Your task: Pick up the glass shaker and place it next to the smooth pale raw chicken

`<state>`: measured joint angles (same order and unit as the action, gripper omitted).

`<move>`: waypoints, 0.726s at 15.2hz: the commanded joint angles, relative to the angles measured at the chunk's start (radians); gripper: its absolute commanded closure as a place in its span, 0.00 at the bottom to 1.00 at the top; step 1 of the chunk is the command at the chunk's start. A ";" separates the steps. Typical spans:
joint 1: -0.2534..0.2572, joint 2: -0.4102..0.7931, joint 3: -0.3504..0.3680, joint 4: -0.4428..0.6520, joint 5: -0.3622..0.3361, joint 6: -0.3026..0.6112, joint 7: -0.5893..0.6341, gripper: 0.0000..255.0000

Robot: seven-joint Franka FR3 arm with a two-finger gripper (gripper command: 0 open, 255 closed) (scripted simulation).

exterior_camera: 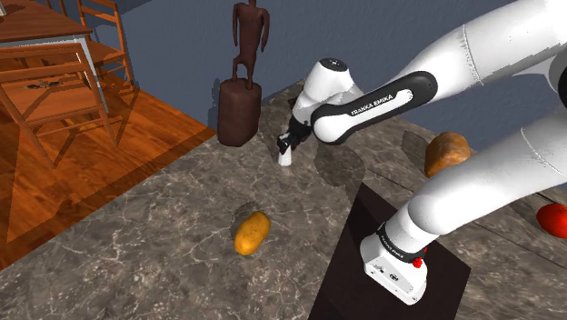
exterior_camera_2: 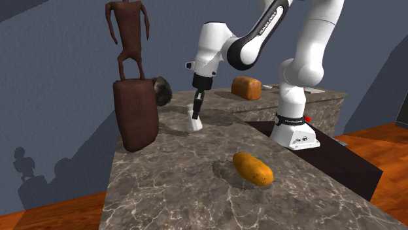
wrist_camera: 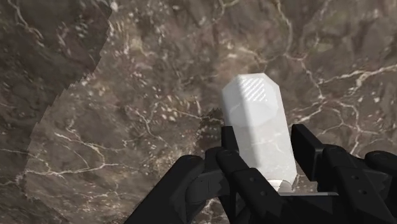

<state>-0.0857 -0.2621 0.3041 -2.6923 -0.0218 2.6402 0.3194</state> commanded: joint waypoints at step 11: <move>0.028 -0.128 -0.032 0.073 0.048 -0.199 -0.048 1.00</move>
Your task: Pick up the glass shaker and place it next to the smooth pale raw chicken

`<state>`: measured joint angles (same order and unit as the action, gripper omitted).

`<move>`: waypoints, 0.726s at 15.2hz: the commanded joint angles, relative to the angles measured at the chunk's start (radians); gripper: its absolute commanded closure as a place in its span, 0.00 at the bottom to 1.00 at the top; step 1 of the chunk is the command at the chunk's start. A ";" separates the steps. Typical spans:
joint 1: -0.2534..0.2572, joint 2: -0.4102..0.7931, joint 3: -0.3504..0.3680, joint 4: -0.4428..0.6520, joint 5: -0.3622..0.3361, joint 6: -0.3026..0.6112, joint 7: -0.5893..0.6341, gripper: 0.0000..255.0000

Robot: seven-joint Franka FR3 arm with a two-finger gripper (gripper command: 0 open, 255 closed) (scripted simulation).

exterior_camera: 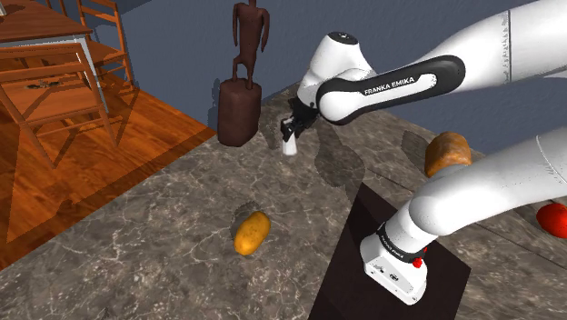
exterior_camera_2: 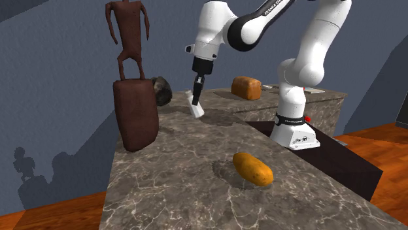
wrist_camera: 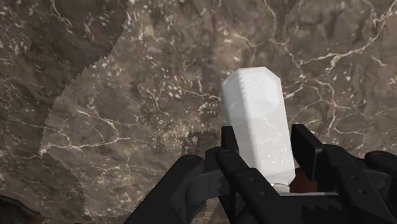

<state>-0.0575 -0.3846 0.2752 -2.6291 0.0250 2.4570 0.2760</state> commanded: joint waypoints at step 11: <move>0.009 -0.083 -0.025 0.103 0.014 -0.185 -0.026 1.00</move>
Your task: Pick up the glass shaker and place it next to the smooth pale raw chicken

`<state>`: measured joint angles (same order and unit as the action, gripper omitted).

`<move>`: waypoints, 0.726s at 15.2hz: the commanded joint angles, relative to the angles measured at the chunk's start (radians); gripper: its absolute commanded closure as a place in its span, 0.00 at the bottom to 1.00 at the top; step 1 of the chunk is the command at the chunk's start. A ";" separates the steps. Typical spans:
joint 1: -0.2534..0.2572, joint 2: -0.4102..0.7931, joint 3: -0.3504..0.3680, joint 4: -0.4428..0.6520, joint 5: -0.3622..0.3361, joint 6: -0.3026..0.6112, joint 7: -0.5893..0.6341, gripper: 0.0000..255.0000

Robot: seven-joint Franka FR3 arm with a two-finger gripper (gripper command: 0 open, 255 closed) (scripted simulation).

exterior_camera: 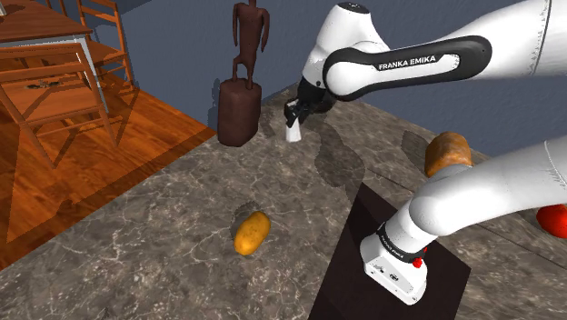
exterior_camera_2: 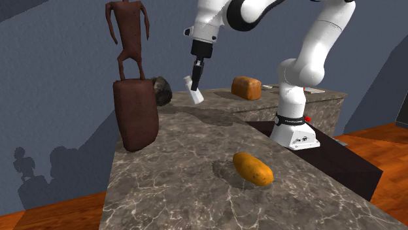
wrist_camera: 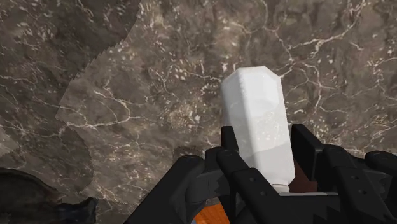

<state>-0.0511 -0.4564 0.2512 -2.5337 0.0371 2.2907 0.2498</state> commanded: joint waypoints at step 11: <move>0.003 -0.052 -0.017 0.126 0.004 -0.177 -0.013 1.00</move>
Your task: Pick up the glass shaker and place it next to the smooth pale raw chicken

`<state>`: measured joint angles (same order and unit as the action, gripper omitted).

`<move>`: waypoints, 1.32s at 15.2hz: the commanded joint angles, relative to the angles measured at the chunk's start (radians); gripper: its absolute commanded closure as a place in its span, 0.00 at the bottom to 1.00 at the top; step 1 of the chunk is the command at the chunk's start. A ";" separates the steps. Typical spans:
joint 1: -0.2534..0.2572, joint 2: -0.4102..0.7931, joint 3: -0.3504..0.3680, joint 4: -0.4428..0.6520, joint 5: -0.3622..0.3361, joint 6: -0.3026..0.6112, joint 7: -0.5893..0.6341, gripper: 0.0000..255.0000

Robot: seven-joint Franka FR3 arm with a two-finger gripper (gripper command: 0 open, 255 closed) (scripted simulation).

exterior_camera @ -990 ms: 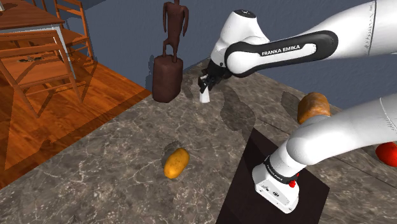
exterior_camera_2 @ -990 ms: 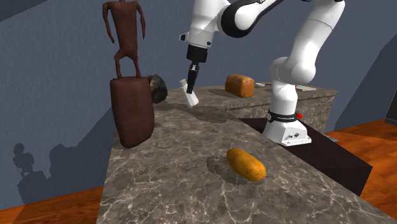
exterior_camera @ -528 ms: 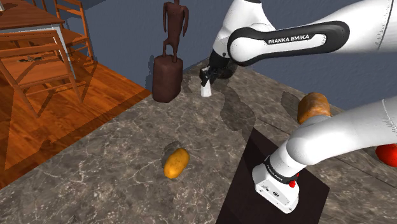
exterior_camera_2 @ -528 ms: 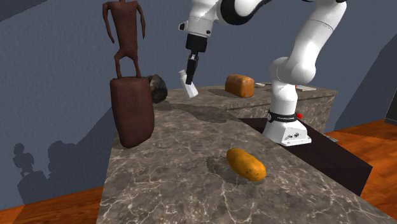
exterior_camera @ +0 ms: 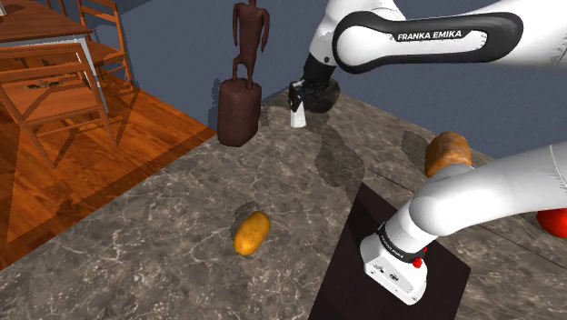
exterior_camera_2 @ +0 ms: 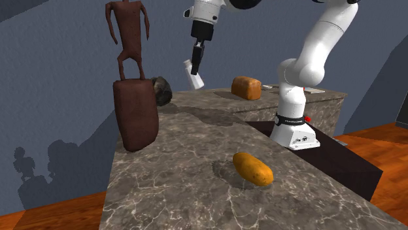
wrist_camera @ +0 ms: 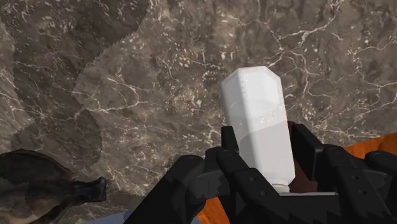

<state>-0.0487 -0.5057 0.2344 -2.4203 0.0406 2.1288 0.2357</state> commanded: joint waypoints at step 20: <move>-0.086 0.333 -0.099 0.429 -0.064 -0.096 -0.142 1.00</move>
<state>-0.1286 -0.2038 0.1422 -2.0207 -0.0192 2.0296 0.1059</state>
